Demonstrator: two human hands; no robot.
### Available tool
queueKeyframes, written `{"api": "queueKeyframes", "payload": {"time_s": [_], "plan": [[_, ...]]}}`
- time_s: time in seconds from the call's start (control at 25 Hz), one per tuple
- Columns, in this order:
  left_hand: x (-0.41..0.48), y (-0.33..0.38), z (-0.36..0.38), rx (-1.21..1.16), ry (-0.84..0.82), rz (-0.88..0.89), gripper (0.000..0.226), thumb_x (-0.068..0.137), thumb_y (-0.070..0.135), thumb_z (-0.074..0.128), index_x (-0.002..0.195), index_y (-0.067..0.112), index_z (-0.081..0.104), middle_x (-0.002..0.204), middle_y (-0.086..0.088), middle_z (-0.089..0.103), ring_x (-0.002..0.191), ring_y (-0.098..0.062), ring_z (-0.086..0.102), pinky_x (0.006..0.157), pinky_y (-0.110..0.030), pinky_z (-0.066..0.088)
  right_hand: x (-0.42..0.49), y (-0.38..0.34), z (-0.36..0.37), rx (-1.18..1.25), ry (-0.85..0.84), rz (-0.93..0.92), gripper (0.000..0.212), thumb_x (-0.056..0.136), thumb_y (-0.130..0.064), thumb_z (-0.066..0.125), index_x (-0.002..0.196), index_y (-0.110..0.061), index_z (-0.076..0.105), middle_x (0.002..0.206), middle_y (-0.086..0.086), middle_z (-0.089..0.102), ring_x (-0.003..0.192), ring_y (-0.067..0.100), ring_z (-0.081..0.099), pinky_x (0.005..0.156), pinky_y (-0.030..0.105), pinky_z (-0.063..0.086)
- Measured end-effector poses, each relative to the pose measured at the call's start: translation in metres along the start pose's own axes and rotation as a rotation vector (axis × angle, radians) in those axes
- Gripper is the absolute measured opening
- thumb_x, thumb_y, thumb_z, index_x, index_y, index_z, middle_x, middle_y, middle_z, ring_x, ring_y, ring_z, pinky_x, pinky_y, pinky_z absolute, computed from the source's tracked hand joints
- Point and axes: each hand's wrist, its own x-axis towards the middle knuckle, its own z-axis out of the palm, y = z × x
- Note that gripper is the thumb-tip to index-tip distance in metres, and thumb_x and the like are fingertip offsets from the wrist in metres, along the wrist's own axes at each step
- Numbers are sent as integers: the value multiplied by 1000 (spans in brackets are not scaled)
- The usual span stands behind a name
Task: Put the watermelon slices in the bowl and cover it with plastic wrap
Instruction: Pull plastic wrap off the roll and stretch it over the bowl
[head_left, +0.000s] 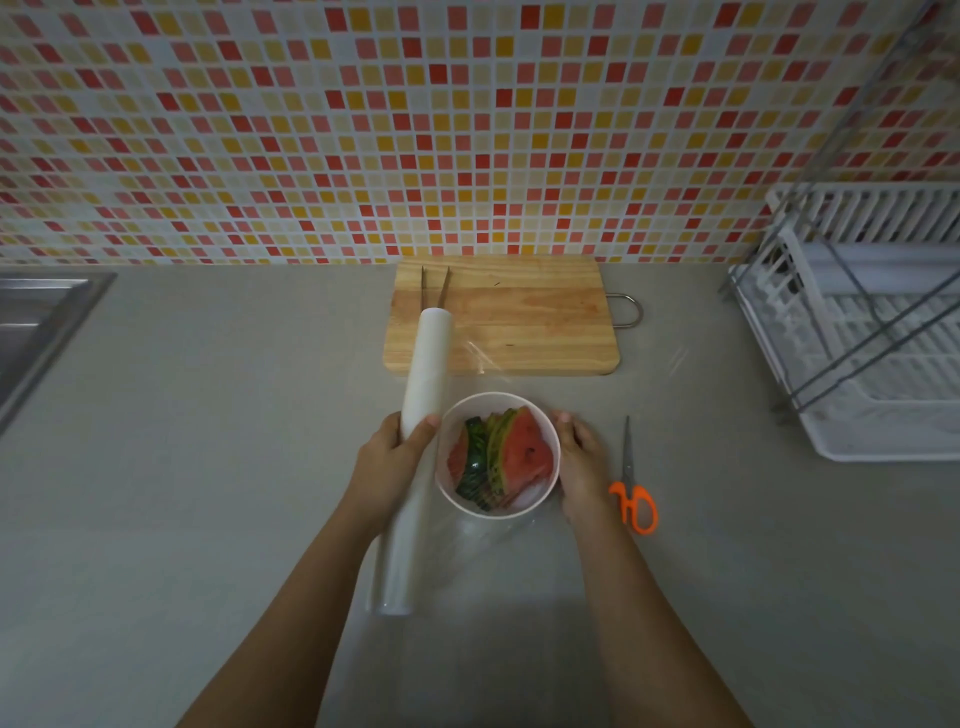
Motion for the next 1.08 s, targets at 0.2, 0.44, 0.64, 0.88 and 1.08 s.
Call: {"api": "queueKeyframes", "payload": {"time_s": [0.2,0.44,0.64,0.88,1.08], "plan": [[-1,-1,1,-15,-1,4,38,87,52,54,113,24,54,100,2,63,88,-13,62,71,-33,50,-1,0,0,63,-25,67,24,88,-20,58,112,-17,63,105,5,67,95,22,63,84,36,52],[0,0,1,-56,-10,-35,43,86,54,54,112,20,58,101,-2,66,89,-21,64,79,-41,54,-4,-13,-13,-418,279,-157,25,90,-9,50,110,0,61,112,20,65,106,34,59,84,31,39],[3,-2,-1,-84,-14,-52,41,85,55,55,106,21,60,102,-5,68,90,-24,65,85,-46,53,-30,-10,-6,-59,-44,-406,50,92,-51,27,125,-25,54,121,-24,54,116,-8,48,94,8,37],[4,-2,-1,-111,-21,-58,37,88,51,53,108,20,58,105,-6,67,92,-24,65,87,-46,53,-23,7,17,-15,-54,-227,53,95,-52,20,117,-25,59,120,4,62,113,19,57,97,35,44],[6,-2,-5,-136,-59,-103,44,89,51,52,112,17,39,101,-2,56,88,-16,61,69,-33,51,-22,7,15,-105,9,-108,55,91,-59,20,104,-26,63,98,-3,65,95,14,60,84,27,44]]}}
